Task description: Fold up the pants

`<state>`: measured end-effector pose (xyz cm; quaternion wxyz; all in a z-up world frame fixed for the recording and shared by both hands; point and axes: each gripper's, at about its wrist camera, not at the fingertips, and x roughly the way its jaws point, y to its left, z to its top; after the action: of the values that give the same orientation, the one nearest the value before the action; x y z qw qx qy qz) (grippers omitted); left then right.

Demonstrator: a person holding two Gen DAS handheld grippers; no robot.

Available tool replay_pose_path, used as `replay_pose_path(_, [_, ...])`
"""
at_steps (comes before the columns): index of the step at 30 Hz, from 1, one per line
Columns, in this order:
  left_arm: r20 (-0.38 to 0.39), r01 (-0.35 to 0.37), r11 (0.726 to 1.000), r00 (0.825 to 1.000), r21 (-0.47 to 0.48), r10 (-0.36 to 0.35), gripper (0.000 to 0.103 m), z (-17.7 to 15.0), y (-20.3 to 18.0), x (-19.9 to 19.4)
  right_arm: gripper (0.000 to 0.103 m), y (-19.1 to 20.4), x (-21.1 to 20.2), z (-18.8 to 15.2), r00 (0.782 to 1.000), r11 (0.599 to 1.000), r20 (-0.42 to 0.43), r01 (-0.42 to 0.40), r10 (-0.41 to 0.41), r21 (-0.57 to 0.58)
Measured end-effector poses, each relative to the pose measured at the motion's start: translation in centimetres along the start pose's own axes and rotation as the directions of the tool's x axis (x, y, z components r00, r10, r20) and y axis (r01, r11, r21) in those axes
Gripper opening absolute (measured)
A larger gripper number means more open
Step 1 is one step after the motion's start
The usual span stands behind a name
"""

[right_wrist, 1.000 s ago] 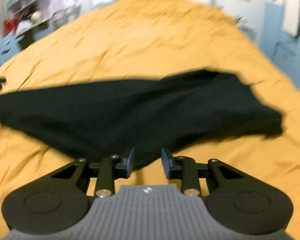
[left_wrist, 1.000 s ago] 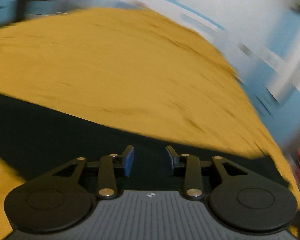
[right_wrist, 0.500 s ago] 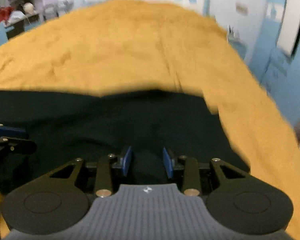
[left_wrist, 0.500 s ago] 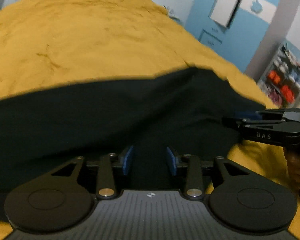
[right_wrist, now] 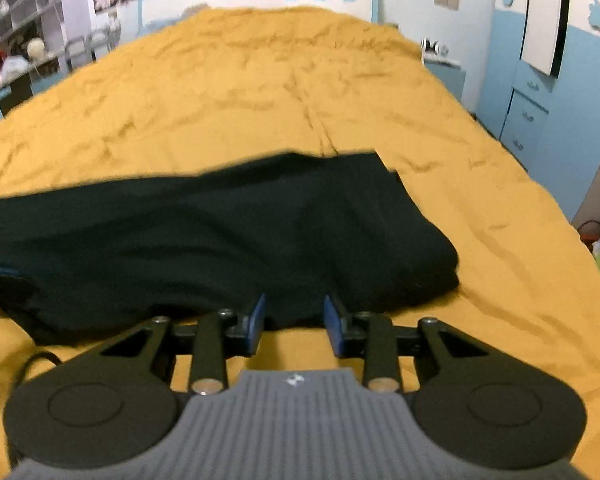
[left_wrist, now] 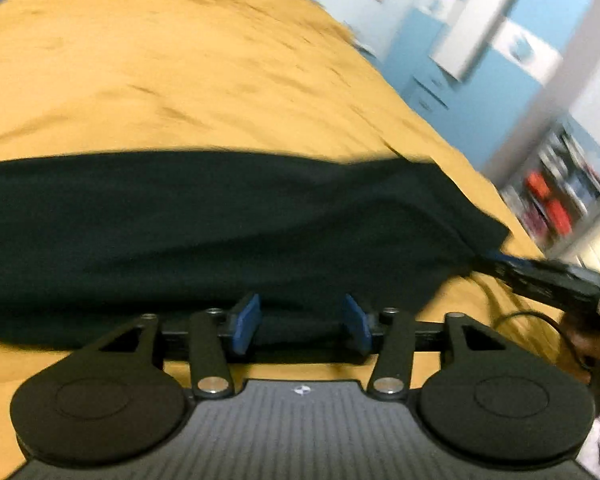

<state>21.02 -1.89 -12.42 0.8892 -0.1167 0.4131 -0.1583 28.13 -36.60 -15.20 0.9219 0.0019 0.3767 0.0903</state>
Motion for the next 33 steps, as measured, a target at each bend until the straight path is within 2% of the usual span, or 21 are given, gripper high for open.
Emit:
replay_pose_path(3, [0.077, -0.062, 0.99, 0.994, -0.127, 0.072, 0.065, -0.2, 6.1, -4.6, 0.028, 2.9, -0.5, 0.9, 0.999, 1.0, 0.047, -0.025, 0.025, 0.002])
replay_pose_path(6, [0.131, -0.096, 0.946, 0.981, -0.31, 0.143, 0.068, -0.8, 13.0, -9.2, 0.029, 7.3, -0.1, 1.9, 0.993, 0.996, 0.08, -0.085, 0.086, -0.014])
replay_pose_path(8, [0.151, -0.132, 0.9, 0.965, -0.416, 0.212, 0.069, -1.2, 17.7, -12.0, 0.03, 10.8, 0.8, 2.6, 0.988, 0.992, 0.087, -0.121, 0.124, -0.032])
replay_pose_path(10, [0.161, -0.166, 0.841, 0.945, -0.515, 0.285, 0.07, -1.6, 21.7, -14.3, 0.03, 14.7, 1.8, 3.0, 0.983, 0.986, 0.09, -0.158, 0.162, -0.051])
replay_pose_path(12, [0.176, -0.156, 0.785, 0.931, -0.599, 0.319, 0.07, -2.4, 25.2, -15.8, 0.03, 18.4, 2.7, 3.3, 0.976, 0.979, 0.091, -0.194, 0.2, -0.065])
replay_pose_path(14, [0.188, -0.119, 0.721, 0.925, -0.683, 0.331, 0.071, -3.2, 28.7, -16.9, 0.03, 22.2, 3.7, 3.5, 0.966, 0.968, 0.084, -0.238, 0.245, -0.076])
replay_pose_path(16, [0.195, -0.07, 0.65, 0.925, -0.756, 0.327, 0.071, -4.0, 31.9, -17.0, 0.03, 25.6, 4.4, 3.5, 0.958, 0.959, 0.078, -0.268, 0.275, -0.09])
replay_pose_path(18, [0.218, -0.011, 0.592, 0.924, -0.806, 0.314, 0.07, -4.8, 34.6, -16.9, 0.03, 29.0, 5.1, 3.4, 0.95, 0.95, 0.075, -0.293, 0.302, -0.111])
replay_pose_path(20, [0.256, 0.048, 0.555, 0.918, -0.831, 0.303, 0.07, -5.5, 36.2, -16.5, 0.03, 32.2, 5.6, 3.1, 0.942, 0.938, 0.074, -0.316, 0.328, -0.144])
replay_pose_path(24, [0.284, 0.077, 0.525, 0.901, -0.848, 0.327, 0.07, -5.6, 37.5, -15.5, 0.033, 36.6, 6.8, 2.2, 0.936, 0.925, 0.072, -0.327, 0.345, -0.193])
replay_pose_path(27, [0.292, 0.074, 0.524, 0.891, -0.848, 0.347, 0.07, -5.0, 37.8, -14.5, 0.038, 38.4, 9.4, 0.0, 0.946, 0.924, 0.011, -0.313, 0.323, -0.217])
replay_pose_path(29, [0.299, 0.076, 0.525, 0.886, -0.848, 0.355, 0.07, -4.9, 38.6, -14.1, 0.039, 39.0, 9.9, -1.9, 0.947, 0.922, 0.045, -0.297, 0.317, -0.248])
replay_pose_path(31, [0.313, 0.093, 0.51, 0.878, -0.855, 0.363, 0.07, -5.4, 39.1, -14.0, 0.039, 39.3, 9.8, -2.5, 0.948, 0.921, 0.062, -0.286, 0.313, -0.265])
replay_pose_path(33, [0.343, 0.134, 0.484, 0.861, -0.865, 0.375, 0.069, -6.1, 39.5, -14.2, 0.039, 39.4, 10.1, -2.2, 0.951, 0.921, 0.044, -0.284, 0.306, -0.267])
